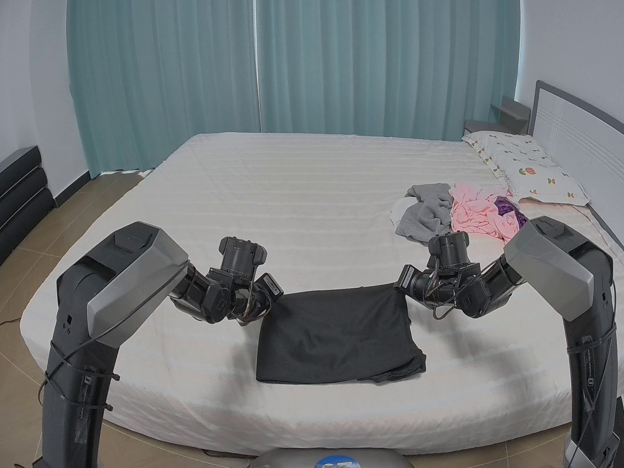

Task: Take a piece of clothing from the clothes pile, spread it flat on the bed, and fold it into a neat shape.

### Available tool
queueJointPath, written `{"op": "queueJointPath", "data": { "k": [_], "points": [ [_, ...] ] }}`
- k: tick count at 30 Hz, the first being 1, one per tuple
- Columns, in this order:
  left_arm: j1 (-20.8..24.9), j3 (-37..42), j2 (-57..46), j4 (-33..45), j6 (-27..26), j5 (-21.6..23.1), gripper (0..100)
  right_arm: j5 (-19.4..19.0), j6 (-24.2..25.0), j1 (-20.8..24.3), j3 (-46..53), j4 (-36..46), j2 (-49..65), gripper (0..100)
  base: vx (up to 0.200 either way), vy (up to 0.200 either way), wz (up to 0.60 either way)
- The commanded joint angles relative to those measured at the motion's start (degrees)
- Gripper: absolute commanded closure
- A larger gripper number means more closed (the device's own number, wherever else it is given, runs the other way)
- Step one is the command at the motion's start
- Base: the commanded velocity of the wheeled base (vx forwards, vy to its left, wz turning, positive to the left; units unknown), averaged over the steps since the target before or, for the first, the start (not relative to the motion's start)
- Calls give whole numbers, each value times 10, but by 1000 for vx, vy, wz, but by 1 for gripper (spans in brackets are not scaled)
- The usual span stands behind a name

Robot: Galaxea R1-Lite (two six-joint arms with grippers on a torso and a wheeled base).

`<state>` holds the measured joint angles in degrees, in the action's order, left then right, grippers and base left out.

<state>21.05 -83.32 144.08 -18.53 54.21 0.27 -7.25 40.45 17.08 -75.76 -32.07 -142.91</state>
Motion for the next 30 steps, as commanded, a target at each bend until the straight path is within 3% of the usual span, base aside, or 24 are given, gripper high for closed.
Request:
{"op": "queueJointPath", "data": {
  "k": [1,15,20,30],
  "points": [
    [-4,-7,1,-3,8,-9,100,0,0,1,-5,0,-4,100,0,0,0],
    [-6,-9,5,5,19,-20,100,34,-2,17,-59,2,-53,100,0,0,0],
    [-4,-10,5,5,18,-19,100,64,-1,12,-79,0,-59,100,0,0,0],
    [-5,-8,4,5,19,-19,100,71,-1,7,-75,3,-50,100,0,0,0]
  ]
}}
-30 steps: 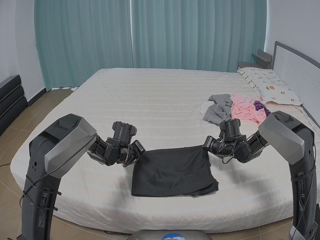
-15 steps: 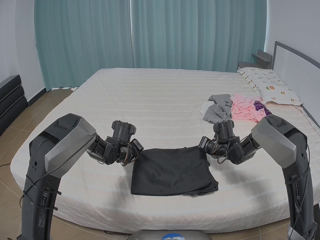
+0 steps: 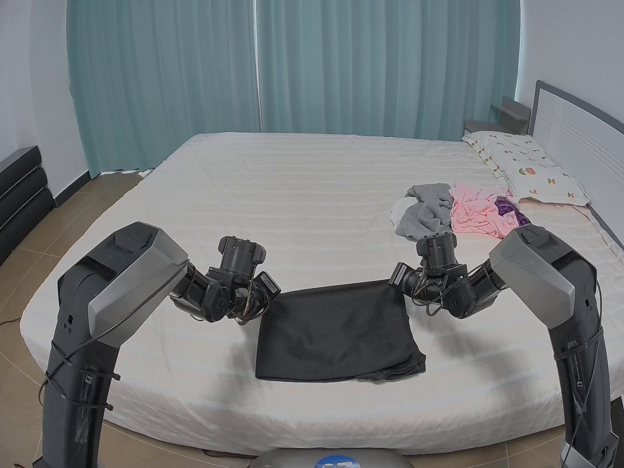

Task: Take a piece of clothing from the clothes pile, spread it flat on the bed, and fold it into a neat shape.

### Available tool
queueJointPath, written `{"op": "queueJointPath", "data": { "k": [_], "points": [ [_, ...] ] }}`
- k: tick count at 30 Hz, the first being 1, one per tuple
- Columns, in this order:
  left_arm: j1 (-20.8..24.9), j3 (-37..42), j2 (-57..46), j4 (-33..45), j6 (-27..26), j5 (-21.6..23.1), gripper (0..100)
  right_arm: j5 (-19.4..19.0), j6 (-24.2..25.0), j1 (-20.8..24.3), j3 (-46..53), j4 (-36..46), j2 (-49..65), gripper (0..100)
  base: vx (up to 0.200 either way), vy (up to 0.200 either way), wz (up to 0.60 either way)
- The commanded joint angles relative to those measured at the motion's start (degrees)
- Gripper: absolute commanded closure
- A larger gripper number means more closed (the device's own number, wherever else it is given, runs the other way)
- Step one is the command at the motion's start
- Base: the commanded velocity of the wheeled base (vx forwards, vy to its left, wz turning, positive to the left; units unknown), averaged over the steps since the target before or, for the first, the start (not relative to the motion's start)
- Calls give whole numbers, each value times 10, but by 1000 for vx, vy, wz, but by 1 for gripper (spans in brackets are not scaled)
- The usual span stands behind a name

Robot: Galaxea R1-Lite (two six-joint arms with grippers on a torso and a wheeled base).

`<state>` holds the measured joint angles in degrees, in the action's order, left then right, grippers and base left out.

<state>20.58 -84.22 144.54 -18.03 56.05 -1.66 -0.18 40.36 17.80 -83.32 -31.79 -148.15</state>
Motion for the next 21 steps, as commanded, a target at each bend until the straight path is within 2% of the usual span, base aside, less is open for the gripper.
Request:
{"op": "queueJointPath", "data": {
  "k": [1,5,6,7,8,10,16,17,18,19,21],
  "points": [
    [1,2,-1,0,0,0,100,-1,0,0,2,2,1,100,0,0,0],
    [1,5,-3,1,0,3,100,-1,0,6,3,5,-4,100,0,0,0],
    [1,6,-4,1,0,4,100,-1,0,7,4,5,-4,0,0,0,0],
    [1,6,-4,1,0,4,100,-1,0,7,5,3,-3,0,0,0,0],
    [0,6,-5,0,1,4,0,-1,2,7,16,-1,3,0,0,0,0],
    [-1,7,-9,1,3,4,0,-13,2,2,41,-3,25,0,0,0,0],
    [-16,46,-54,-1,6,12,0,-90,3,-21,172,-19,136,0,0,0,0],
    [-21,64,-71,-3,7,17,0,-112,1,-23,222,-32,163,0,0,0,0],
    [-21,64,-71,-3,7,17,0,-112,1,-23,222,-32,163,0,0,0,0],
    [-27,104,-102,-6,8,29,0,-148,-4,-22,309,-71,212,0,0,0,0],
    [-34,136,-128,-6,11,43,0,-173,-3,-18,379,-106,248,0,0,0,0]
  ]
}}
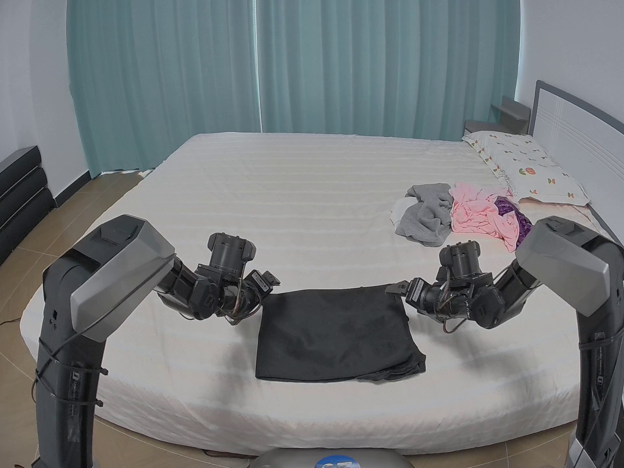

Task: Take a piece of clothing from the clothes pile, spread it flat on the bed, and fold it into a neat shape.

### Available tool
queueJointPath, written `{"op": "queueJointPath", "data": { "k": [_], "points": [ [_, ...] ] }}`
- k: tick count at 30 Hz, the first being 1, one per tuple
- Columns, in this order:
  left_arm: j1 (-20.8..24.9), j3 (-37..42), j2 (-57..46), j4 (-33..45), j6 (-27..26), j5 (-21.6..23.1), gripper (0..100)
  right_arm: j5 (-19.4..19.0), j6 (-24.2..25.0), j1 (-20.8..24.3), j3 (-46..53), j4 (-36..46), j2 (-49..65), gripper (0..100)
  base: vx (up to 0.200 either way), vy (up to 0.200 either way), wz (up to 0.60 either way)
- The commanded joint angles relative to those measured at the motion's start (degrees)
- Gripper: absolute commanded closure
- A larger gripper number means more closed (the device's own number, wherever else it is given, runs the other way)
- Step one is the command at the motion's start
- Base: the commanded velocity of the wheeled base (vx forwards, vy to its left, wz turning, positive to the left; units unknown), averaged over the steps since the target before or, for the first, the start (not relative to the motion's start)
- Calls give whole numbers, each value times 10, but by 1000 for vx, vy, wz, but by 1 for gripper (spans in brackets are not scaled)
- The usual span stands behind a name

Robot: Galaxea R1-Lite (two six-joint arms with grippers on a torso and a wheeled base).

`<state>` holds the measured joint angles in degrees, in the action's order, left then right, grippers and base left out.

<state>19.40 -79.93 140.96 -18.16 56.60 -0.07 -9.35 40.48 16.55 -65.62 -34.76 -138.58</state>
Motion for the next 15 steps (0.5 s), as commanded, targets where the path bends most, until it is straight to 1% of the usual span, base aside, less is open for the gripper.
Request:
{"op": "queueJointPath", "data": {
  "k": [1,2,3,5,6,7,9,15],
  "points": [
    [-22,96,-95,-5,6,29,0,-83,-4,-6,207,-79,154,0,0,0,0],
    [-23,128,-119,-5,23,38,0,-96,-8,5,265,-106,172,0,0,0,0],
    [-23,140,-128,-6,31,39,0,-96,-11,12,285,-114,175,0,0,0,0],
    [-23,145,-133,-6,36,39,0,-95,-14,16,293,-117,176,0,0,0,0],
    [-23,176,-155,-6,49,40,0,-96,-20,23,321,-126,171,0,0,0,0],
    [-23,176,-155,-6,49,40,0,-96,-20,23,321,-126,171,0,0,0,0],
    [-23,203,-170,-7,62,39,0,-97,-20,30,324,-129,160,0,0,0,0],
    [-22,212,-173,-7,97,38,0,-96,-19,37,313,-130,133,0,0,0,0]
  ]
}}
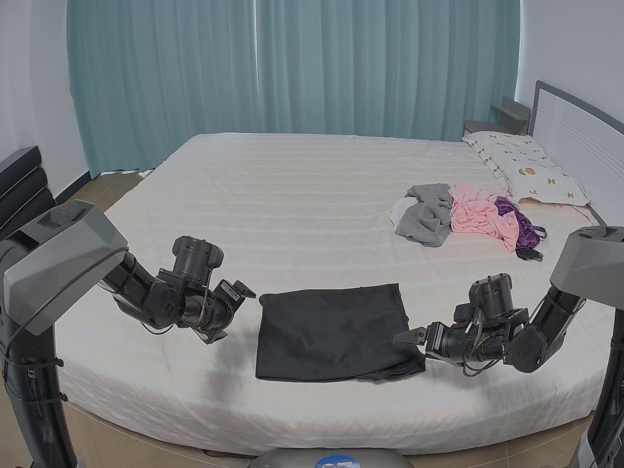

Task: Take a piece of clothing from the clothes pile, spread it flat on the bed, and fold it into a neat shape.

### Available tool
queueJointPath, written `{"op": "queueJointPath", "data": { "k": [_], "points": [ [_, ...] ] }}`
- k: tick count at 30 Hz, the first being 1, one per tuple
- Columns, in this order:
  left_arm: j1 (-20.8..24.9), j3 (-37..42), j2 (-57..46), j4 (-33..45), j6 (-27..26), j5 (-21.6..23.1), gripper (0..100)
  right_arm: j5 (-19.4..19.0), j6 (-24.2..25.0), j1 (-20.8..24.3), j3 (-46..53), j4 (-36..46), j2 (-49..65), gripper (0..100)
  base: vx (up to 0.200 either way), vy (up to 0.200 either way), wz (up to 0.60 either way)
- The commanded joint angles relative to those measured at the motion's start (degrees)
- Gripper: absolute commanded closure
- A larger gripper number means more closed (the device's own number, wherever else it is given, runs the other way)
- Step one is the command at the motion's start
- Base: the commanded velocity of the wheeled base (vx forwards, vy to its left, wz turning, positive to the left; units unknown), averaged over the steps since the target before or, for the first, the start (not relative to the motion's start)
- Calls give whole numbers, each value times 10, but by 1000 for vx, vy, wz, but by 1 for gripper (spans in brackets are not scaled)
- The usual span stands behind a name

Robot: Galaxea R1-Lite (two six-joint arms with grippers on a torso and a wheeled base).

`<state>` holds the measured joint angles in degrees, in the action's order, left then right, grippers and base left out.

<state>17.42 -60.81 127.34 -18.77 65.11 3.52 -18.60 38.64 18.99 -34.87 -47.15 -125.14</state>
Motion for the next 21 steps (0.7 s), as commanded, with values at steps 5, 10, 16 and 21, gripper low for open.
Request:
{"op": "queueJointPath", "data": {
  "k": [5,10,16,21],
  "points": [
    [-2,22,-32,0,12,3,0,-4,2,15,-6,-6,-13,100,0,0,0],
    [-2,32,-34,-7,12,3,0,1,-1,15,1,1,-4,100,0,0,0],
    [0,53,-36,-43,12,3,0,4,-6,10,28,0,25,100,0,0,0],
    [2,56,-35,-46,12,3,0,4,-19,4,43,1,46,100,0,0,0]
  ]
}}
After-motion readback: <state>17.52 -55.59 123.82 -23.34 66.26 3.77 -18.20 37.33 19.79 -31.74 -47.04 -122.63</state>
